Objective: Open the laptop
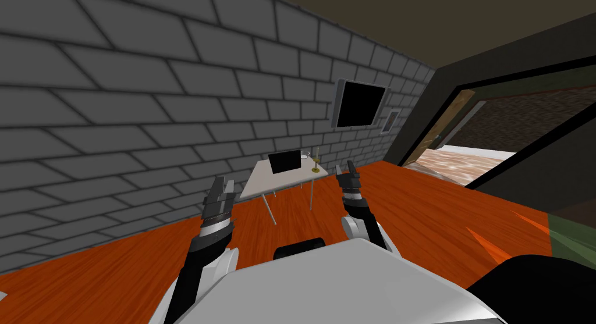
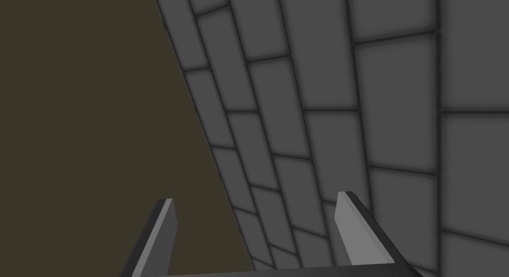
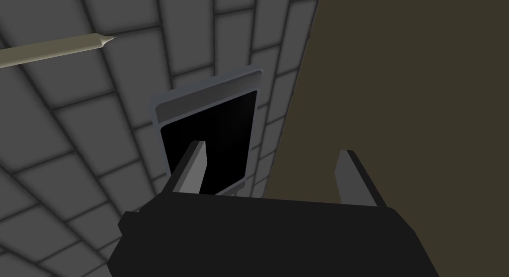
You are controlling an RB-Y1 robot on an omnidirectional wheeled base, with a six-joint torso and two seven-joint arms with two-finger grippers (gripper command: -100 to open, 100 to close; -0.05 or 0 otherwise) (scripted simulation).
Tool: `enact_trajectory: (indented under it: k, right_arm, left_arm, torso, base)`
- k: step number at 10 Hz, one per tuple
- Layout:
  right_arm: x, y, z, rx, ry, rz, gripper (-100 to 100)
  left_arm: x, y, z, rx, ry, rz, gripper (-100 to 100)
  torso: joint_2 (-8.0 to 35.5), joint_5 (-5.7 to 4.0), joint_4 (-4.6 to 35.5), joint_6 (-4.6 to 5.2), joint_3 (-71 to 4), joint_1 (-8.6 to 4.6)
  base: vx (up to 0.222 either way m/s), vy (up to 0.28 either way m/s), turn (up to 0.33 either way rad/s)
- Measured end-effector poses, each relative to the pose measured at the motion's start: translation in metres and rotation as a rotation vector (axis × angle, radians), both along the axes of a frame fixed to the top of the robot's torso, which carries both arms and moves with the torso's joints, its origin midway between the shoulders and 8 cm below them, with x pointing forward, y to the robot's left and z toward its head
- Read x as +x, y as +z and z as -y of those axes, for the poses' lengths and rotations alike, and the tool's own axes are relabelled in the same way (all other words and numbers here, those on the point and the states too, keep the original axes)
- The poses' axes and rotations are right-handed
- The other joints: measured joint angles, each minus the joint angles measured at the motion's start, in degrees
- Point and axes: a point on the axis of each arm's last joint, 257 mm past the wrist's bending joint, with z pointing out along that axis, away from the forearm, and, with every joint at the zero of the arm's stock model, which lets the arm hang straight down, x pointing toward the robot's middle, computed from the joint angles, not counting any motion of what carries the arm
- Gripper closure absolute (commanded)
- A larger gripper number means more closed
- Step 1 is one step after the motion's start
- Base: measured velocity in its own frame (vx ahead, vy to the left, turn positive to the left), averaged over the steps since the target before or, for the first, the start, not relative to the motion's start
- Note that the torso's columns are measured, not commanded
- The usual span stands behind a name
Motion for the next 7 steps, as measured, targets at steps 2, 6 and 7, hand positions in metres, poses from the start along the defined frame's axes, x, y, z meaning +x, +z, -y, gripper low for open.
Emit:
enact_trajectory:
  k: [2,6,7]
  right_arm:
    - [0.0,0.0,0.0,0.0,0.0,0.0,0]
    - [0.0001,-0.0003,0.0,0.0,0.0,-0.001,0]
    - [0.0001,-0.0003,0.0,0.0,0.0,-0.001,0]
  left_arm:
    - [0.0,0.0,0.0,0.0,0.0,0.0,0]
    - [0.0052,-0.0022,-0.0009,0.024,-0.011,-0.025,-100]
    - [0.008,-0.0037,-0.0026,0.033,-0.013,-0.04,-100]
  torso:
    - [8.5,0.0,8.5,0.0,-16.9,0.0]
    - [19.3,-0.01,19.4,0.0,-38.9,-0.03]
    - [19.5,-0.01,19.5,0.0,-39.2,-0.02]
  base:
    - [0.0,0.0,0.0]
    - [0.015,-0.013,-0.03]
    - [0.027,-0.021,-0.038]
